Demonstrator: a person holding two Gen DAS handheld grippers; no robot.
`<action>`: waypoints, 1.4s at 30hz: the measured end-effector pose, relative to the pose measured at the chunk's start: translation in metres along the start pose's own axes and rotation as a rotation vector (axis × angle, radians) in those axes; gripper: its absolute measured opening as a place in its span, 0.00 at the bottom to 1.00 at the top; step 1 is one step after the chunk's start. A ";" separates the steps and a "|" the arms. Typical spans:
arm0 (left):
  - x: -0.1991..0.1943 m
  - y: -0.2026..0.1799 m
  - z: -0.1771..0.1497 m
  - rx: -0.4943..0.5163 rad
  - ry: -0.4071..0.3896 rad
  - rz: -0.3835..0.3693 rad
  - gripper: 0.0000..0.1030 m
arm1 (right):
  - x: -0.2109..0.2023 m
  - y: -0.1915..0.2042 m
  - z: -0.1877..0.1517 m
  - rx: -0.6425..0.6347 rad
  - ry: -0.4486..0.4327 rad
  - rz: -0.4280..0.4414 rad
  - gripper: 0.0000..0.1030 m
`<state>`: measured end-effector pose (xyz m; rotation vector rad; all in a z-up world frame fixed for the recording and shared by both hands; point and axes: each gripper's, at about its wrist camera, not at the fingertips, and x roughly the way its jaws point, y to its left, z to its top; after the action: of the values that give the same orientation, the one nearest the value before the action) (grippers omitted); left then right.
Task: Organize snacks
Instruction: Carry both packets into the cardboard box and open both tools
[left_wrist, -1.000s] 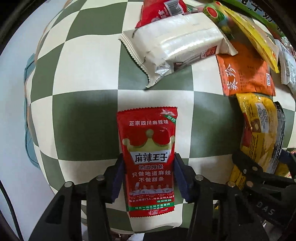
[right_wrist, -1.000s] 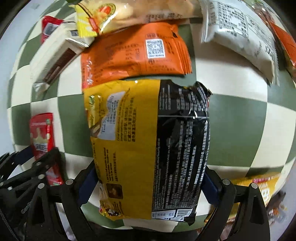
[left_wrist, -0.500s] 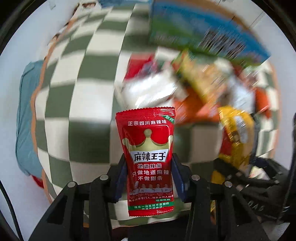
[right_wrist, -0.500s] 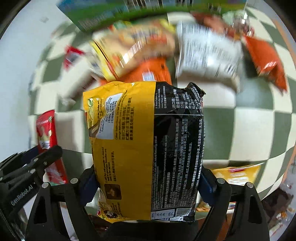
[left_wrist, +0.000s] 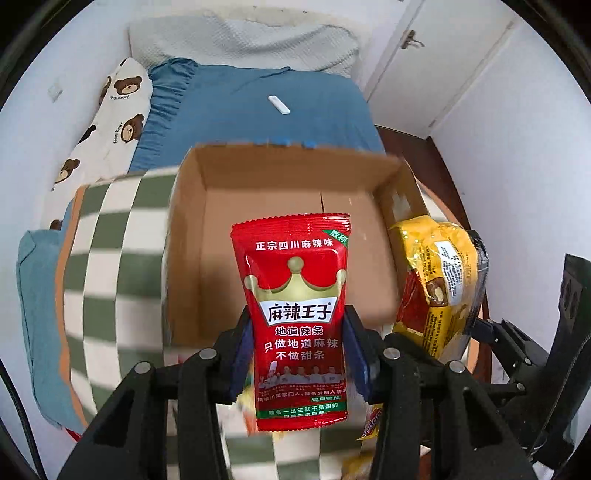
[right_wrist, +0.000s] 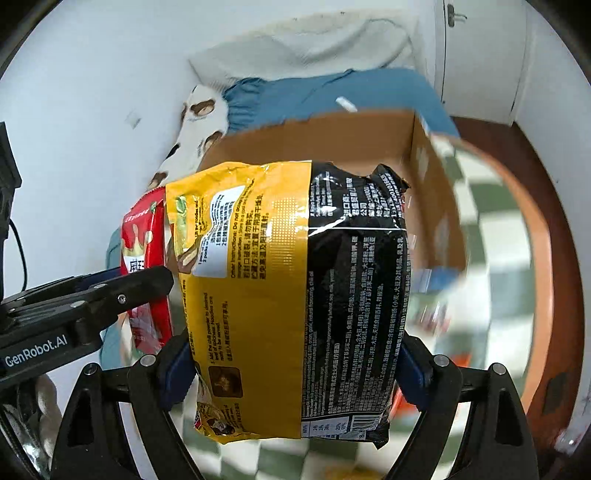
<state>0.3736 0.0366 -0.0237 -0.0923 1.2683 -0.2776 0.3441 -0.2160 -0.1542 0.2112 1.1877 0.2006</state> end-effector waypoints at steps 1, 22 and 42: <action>0.011 0.000 0.017 -0.007 0.014 0.000 0.42 | 0.005 -0.020 0.016 0.000 0.007 -0.010 0.88; 0.181 0.024 0.121 -0.108 0.226 0.096 0.92 | 0.100 -0.155 0.096 0.016 0.337 -0.076 0.94; 0.079 0.007 0.050 -0.032 -0.001 0.179 0.92 | -0.024 -0.217 -0.011 -0.015 0.167 -0.177 0.94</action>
<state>0.4434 0.0185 -0.0836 -0.0065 1.2708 -0.1027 0.3344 -0.4305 -0.1944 0.0764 1.3629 0.0726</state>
